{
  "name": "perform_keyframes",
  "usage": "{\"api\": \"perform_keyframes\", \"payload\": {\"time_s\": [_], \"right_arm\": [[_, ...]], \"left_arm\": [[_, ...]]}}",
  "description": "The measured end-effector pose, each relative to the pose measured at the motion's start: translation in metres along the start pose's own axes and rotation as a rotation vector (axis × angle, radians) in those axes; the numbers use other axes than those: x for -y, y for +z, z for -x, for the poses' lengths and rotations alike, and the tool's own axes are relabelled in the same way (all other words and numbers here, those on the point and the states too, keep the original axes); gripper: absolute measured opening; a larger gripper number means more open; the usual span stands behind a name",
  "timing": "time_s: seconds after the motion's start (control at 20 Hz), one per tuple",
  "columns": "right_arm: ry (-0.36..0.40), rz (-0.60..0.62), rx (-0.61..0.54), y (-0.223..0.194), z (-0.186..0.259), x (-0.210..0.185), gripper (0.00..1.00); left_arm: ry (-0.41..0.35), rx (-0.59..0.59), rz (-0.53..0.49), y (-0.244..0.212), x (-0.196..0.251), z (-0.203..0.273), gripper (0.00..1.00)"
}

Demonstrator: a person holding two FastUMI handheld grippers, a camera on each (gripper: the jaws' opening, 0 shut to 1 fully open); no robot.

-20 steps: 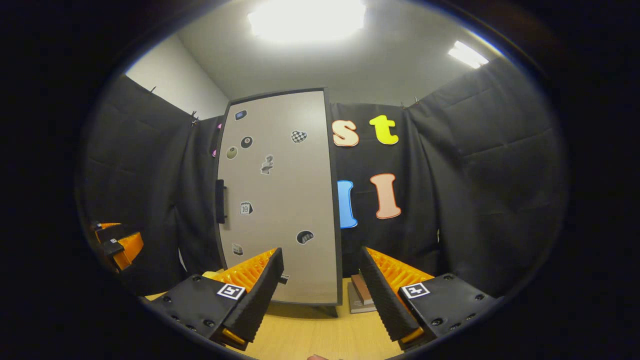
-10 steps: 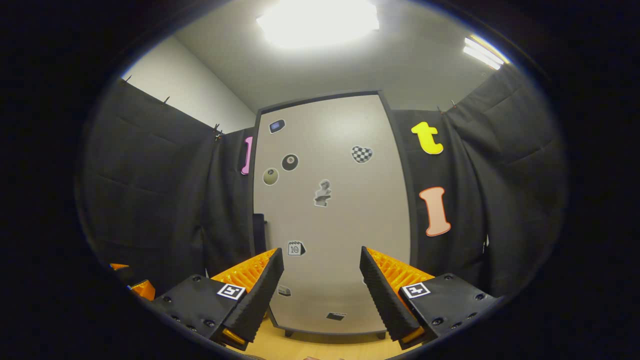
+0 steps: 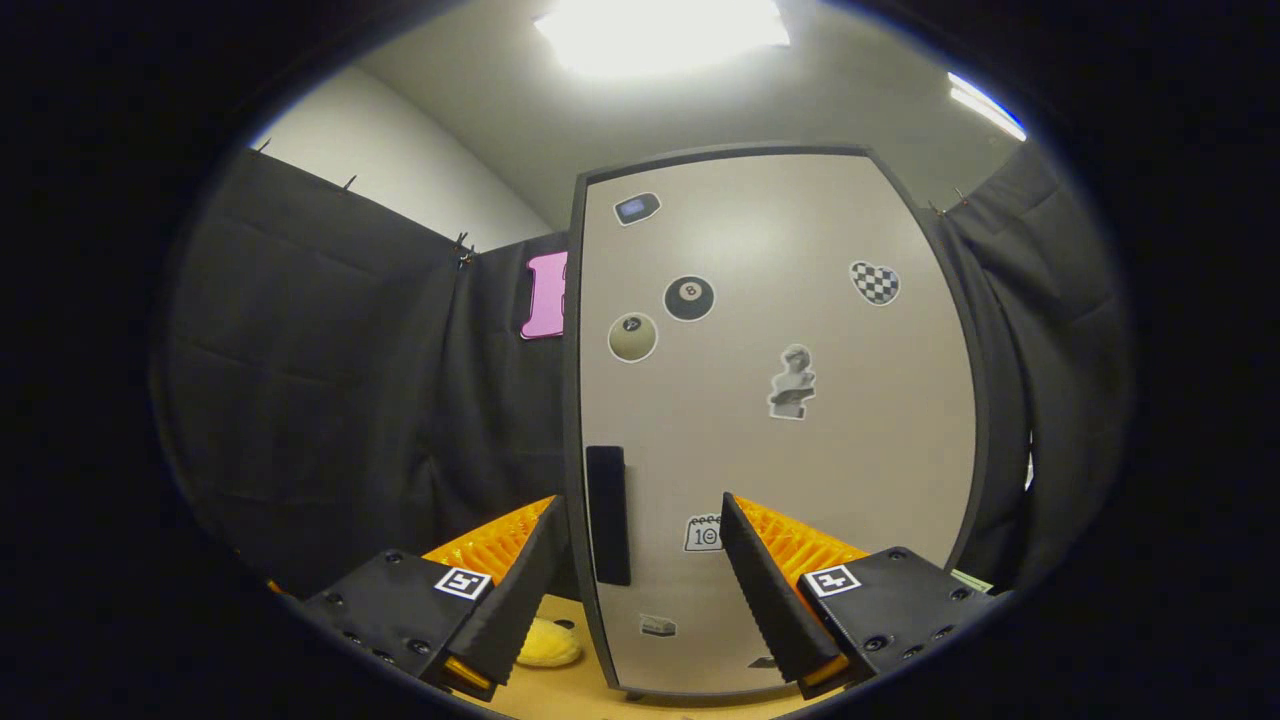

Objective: Open the cabinet door with the right hand, grasp the bottle in the cabinet with the left hand and place it on the coaster, then close the cabinet door with the right hand.

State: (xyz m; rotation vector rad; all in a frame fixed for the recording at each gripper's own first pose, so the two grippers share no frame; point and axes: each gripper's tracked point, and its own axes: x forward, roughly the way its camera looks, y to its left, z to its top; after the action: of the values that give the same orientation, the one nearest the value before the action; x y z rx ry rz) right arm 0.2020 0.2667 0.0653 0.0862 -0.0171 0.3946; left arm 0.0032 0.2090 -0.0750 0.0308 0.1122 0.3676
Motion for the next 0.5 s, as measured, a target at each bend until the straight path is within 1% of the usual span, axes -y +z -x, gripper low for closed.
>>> {"api": "perform_keyframes", "payload": {"time_s": [0.15, 0.2, 0.25, 0.3, 0.35, 0.4, 0.45, 0.5], "right_arm": [[-0.017, 0.000, -0.054, -0.013, -0.026, -0.009, 0.98], [-0.020, -0.003, -0.072, -0.017, -0.033, -0.014, 0.98], [-0.021, -0.001, -0.085, -0.021, -0.041, -0.016, 0.98], [-0.021, 0.000, -0.102, -0.026, -0.047, -0.019, 0.92], [-0.018, 0.000, -0.110, -0.028, -0.053, -0.023, 0.94], [-0.019, 0.000, -0.112, -0.029, -0.059, -0.026, 0.94], [-0.023, -0.003, -0.116, -0.030, -0.065, -0.028, 0.88], [-0.025, -0.006, -0.123, -0.032, -0.070, -0.031, 0.80]], "left_arm": [[0.029, -0.004, -0.005, -0.004, -0.030, -0.006, 0.86], [0.037, -0.005, -0.006, -0.006, -0.038, -0.007, 0.88], [0.043, -0.009, -0.005, -0.009, -0.045, -0.007, 0.88], [0.048, -0.016, -0.004, -0.012, -0.051, -0.009, 0.86], [0.051, -0.019, -0.004, -0.014, -0.056, -0.010, 0.86], [0.055, -0.020, -0.006, -0.017, -0.061, -0.011, 0.88], [0.058, -0.022, -0.008, -0.019, -0.064, -0.011, 0.88], [0.062, -0.029, -0.007, -0.023, -0.068, -0.013, 0.86]]}}
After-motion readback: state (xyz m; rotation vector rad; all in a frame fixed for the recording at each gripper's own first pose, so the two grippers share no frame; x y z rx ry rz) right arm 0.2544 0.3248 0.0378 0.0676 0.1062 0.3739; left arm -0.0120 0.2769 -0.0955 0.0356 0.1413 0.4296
